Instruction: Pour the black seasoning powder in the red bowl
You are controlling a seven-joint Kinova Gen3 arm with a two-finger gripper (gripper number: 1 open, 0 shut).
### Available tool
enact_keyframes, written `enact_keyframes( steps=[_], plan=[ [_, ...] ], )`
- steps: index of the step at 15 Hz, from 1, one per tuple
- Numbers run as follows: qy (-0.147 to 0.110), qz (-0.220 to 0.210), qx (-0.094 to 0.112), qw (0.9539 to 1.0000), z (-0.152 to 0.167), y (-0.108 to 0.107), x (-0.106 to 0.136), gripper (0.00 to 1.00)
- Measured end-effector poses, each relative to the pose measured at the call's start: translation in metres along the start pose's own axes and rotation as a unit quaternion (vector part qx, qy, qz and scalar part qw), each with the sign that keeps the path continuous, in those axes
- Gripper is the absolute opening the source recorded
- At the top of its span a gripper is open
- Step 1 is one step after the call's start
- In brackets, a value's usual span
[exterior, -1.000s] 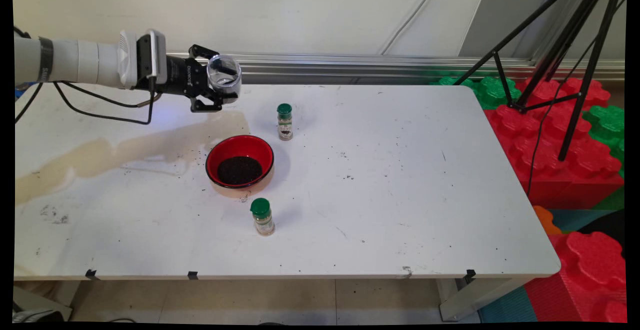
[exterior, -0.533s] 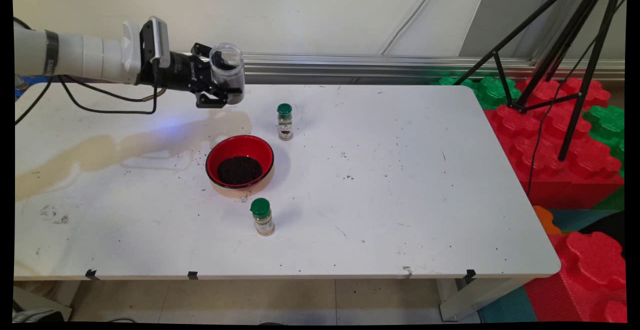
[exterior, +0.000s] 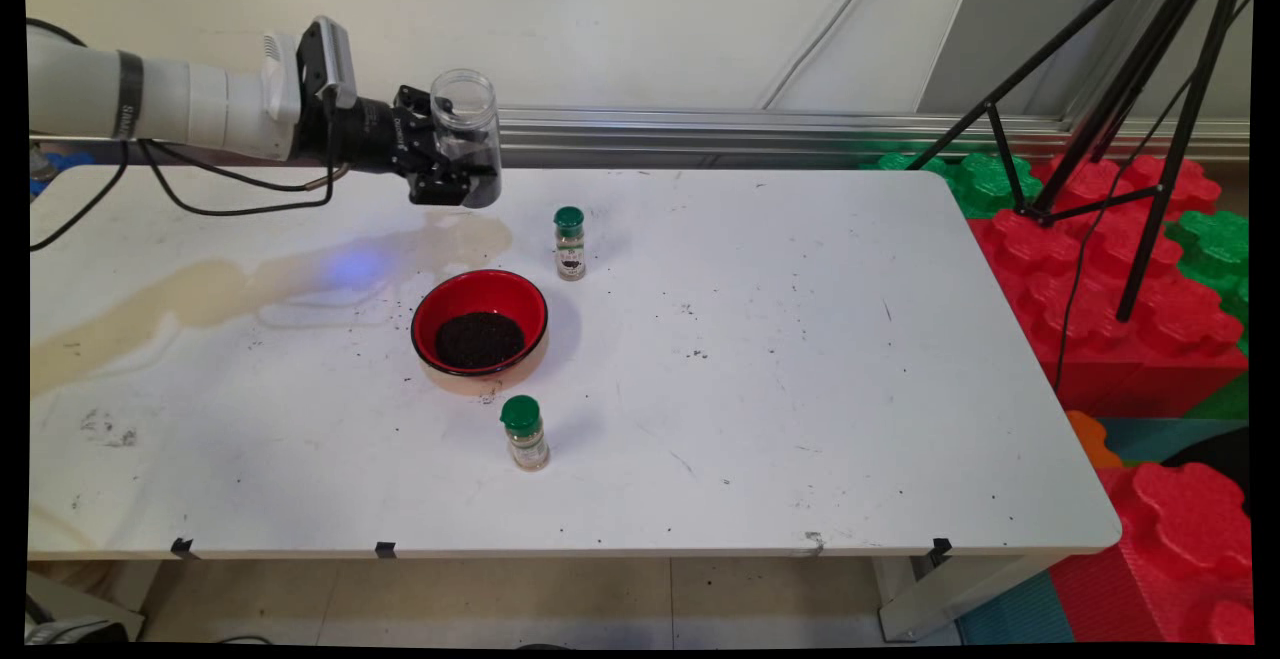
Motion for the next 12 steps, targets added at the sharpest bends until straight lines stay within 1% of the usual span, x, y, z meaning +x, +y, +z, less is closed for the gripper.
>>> enact_keyframes(
  steps=[6,10,12],
  plan=[
    [0.004,-0.048,0.0,0.9988,0.015,-0.009,-0.006,0.0],
    [0.009,-0.087,0.002,0.9961,0.032,-0.017,-0.015,0.0],
    [0.01,-0.108,0.004,0.9941,0.041,-0.02,-0.021,0.0]
  ],
)
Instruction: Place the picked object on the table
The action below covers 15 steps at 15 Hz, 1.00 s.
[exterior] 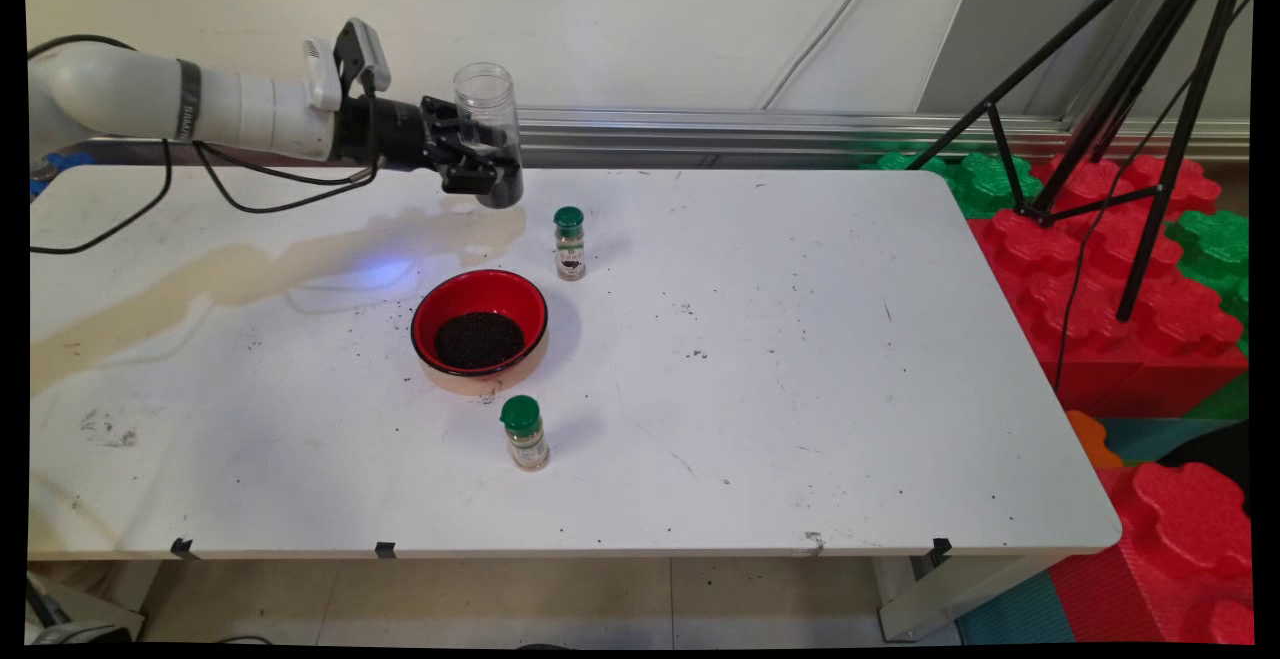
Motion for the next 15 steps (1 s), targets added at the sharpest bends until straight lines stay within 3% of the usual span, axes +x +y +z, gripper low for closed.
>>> enact_keyframes(
  steps=[6,15],
  plan=[
    [-0.006,-0.049,0.003,0.9988,0.019,-0.006,-0.016,0.0],
    [-0.016,-0.081,0.001,0.9966,0.04,-0.005,-0.038,0.0]
  ],
)
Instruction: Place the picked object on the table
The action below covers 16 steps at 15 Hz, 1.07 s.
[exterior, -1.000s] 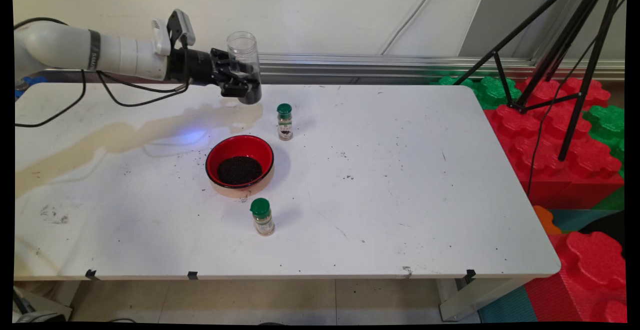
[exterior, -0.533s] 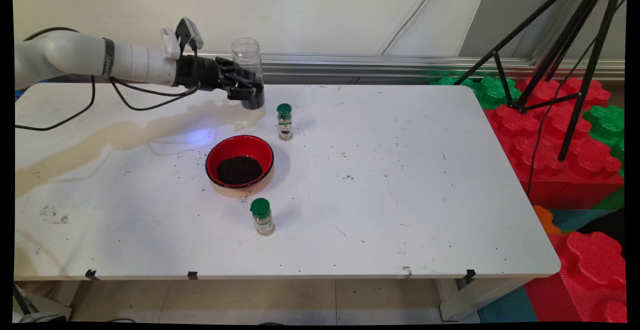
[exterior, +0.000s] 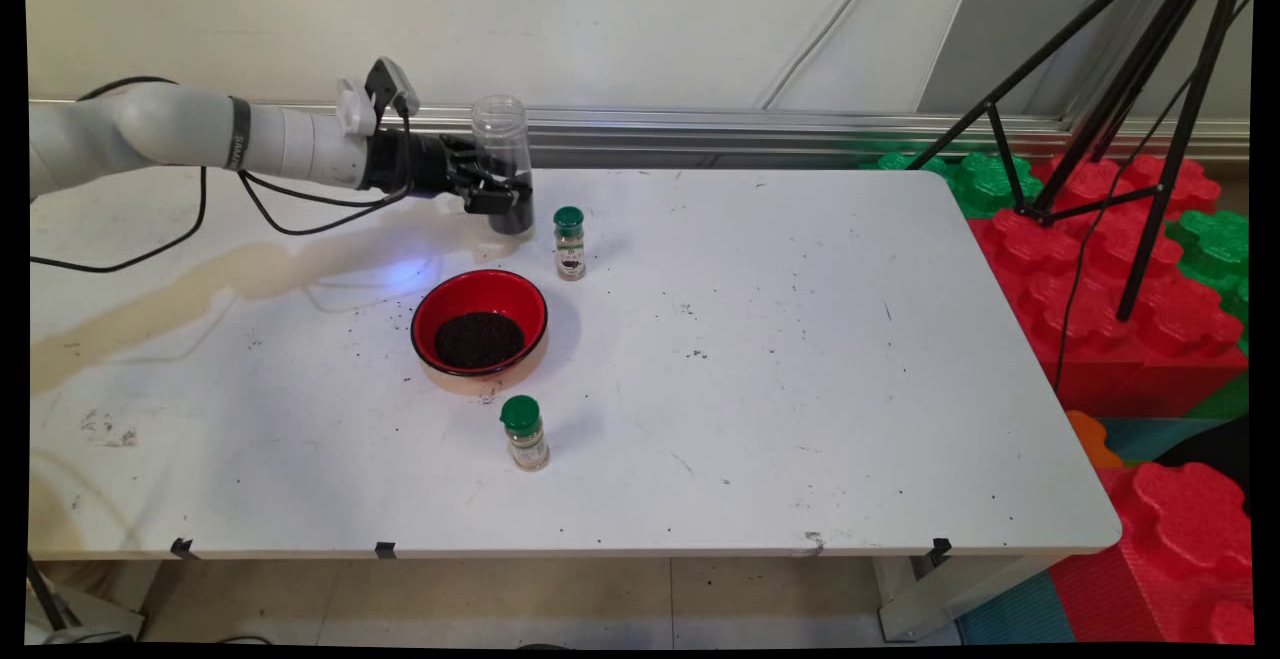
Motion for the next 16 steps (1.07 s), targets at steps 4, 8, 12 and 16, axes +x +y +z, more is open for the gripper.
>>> enact_keyframes(
  steps=[4,8,12,16],
  plan=[
    [-0.001,-0.001,-0.004,1.0,0.005,0.001,-0.006,0.0],
    [0.0,0.0,-0.007,1.0,0.01,0.001,-0.011,0.0],
    [0.0,0.002,-0.009,1.0,0.013,0.001,-0.013,0.0],
    [0.0,0.004,-0.01,0.9999,0.015,0.001,-0.016,0.0]
  ],
)
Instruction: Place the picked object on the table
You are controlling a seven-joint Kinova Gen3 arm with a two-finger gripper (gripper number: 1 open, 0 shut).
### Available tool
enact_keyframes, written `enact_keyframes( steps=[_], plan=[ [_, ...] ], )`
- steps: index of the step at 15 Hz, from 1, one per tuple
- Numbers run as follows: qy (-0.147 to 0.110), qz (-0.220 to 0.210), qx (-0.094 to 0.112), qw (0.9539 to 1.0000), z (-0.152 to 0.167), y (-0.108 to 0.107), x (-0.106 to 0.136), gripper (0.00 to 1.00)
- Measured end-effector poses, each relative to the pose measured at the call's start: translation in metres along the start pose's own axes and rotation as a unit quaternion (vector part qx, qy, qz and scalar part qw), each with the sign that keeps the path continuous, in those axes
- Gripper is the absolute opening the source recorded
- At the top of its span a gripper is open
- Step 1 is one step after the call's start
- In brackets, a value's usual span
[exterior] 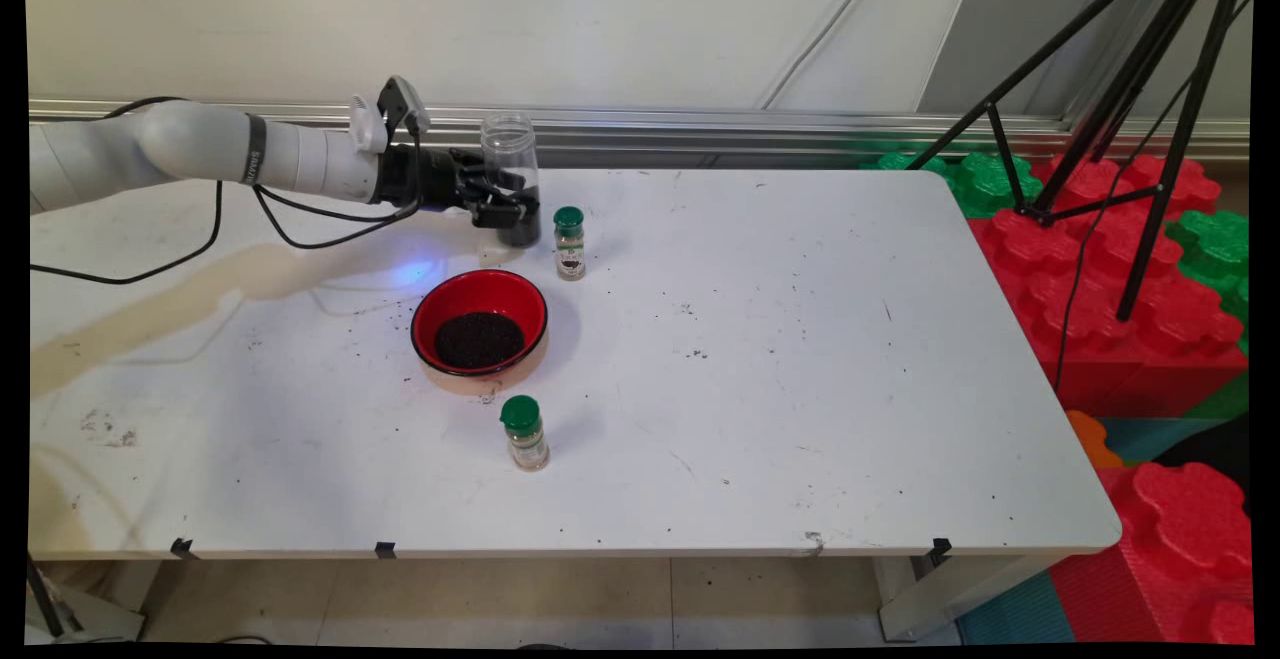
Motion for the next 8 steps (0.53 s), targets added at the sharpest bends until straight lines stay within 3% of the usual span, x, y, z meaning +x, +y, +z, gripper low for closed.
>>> enact_keyframes(
  steps=[5,6,8],
  plan=[
    [0.0,0.003,-0.001,1.0,0.0016,0.0,-0.0022,0.0],
    [0.0,0.004,-0.001,1.0,0.0018,-0.0001,-0.0025,1.0],
    [0.0,0.006,-0.002,1.0,0.0019,-0.0003,-0.0033,1.0]
  ],
)
